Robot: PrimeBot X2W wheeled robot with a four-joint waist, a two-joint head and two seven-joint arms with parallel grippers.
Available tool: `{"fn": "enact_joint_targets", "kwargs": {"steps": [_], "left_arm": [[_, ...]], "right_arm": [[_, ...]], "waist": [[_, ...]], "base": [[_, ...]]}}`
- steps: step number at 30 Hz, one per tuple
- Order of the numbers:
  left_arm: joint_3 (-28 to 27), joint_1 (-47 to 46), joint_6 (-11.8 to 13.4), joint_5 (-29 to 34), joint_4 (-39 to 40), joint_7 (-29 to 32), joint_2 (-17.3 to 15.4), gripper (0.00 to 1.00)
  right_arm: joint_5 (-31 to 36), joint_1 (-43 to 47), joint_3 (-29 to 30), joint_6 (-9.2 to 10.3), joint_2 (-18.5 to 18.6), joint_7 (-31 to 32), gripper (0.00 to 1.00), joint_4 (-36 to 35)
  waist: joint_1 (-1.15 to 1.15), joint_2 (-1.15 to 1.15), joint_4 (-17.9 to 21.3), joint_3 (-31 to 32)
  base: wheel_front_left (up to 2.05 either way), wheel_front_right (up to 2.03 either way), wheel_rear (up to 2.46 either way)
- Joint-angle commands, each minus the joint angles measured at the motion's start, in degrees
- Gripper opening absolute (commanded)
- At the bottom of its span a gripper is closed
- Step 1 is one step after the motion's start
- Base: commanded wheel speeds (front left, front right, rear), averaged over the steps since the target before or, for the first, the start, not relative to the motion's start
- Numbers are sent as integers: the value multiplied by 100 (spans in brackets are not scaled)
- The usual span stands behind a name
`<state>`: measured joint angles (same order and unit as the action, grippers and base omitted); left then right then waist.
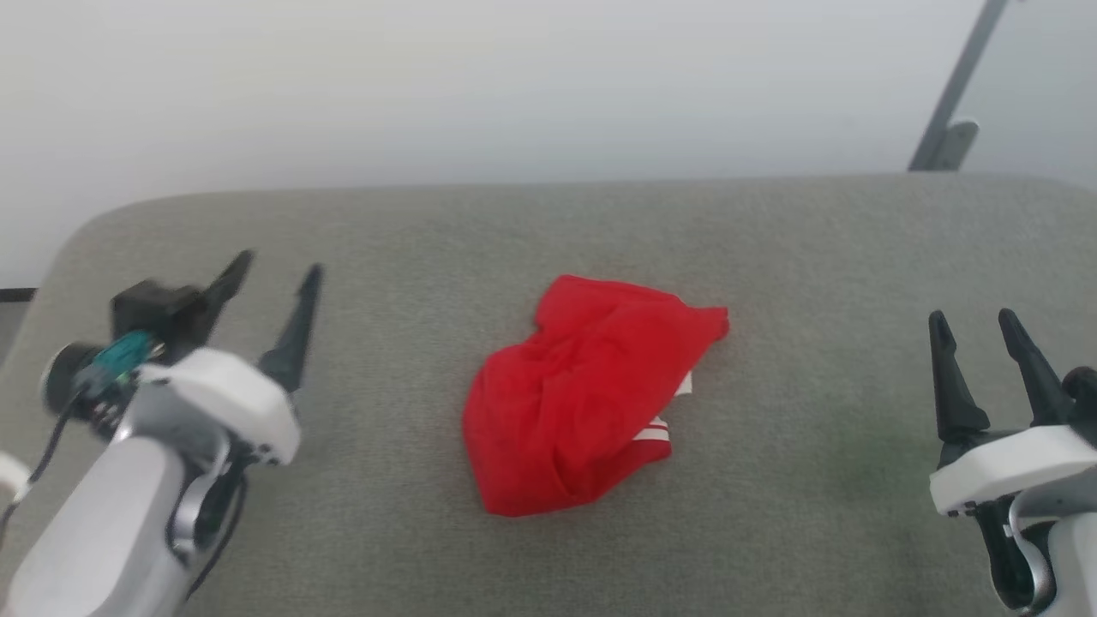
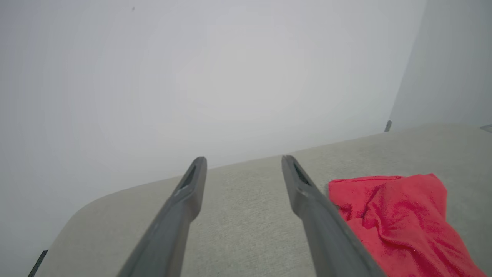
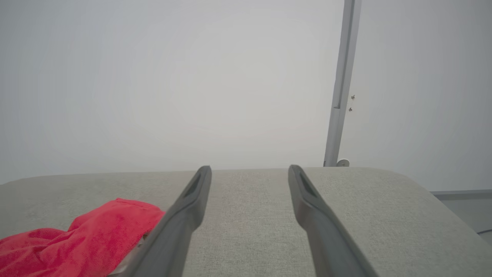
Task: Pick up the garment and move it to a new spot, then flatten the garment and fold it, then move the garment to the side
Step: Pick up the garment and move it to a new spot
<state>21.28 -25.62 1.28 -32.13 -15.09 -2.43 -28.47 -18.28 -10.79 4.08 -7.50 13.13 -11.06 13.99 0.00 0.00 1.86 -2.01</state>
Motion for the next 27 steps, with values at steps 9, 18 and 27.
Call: {"fn": "enact_joint_targets", "kwargs": {"steps": [9, 18, 27], "left_arm": [[-547, 953, 247, -225, -161, -836, -292, 100], [-913, 1657, 274, -486, -225, -1136, -387, 100], [-1298, 2176, 320, -604, 5, -1247, -391, 100]], "right_arm": [[91, 292, 115, 2, 21, -9, 100, -18], [123, 450, 180, 2, -6, 54, 100, -163], [116, 549, 231, 2, -57, 126, 100, -314]], "waist": [[0, 0, -402, 318], [0, 0, -482, 371], [0, 0, -508, 360]], "base": [[0, 0, 0], [0, 0, 0], [0, 0, 0]]}}
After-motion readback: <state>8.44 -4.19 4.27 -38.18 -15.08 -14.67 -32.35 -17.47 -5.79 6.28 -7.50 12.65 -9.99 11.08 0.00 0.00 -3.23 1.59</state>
